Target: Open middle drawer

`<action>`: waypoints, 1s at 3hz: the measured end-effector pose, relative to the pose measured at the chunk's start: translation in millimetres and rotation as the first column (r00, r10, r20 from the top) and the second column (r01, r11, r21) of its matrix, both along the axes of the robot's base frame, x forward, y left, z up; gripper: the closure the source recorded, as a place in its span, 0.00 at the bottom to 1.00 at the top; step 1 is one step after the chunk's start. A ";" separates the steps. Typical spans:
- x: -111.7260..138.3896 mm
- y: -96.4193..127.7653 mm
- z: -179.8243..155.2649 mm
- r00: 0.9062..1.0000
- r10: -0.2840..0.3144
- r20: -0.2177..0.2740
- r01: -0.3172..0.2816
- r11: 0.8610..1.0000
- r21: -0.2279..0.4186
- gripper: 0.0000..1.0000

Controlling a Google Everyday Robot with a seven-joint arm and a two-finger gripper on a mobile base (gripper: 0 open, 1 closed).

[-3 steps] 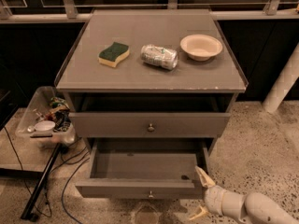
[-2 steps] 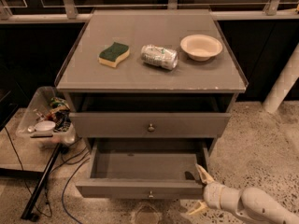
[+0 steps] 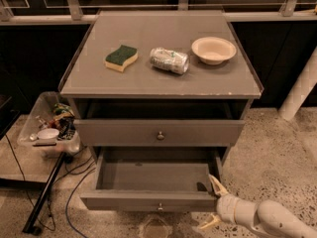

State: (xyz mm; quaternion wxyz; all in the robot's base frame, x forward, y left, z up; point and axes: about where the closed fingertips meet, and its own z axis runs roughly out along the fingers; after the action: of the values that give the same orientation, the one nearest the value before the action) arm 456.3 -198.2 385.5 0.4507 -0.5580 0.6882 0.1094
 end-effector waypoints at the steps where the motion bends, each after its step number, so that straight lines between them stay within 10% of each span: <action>1: 0.0 0.0 0.1 1.000 0.000 0.000 0.000 1.000 0.000 0.17; 3: 4.7 0.0 9.1 1.000 0.000 0.000 0.000 1.000 0.000 0.64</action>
Offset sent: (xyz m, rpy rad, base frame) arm 0.0000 0.0000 0.0001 -0.0001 -0.0001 0.0000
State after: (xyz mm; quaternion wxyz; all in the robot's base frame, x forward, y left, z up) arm 461.0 -198.1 394.6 0.4507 -0.5580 0.6881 0.1094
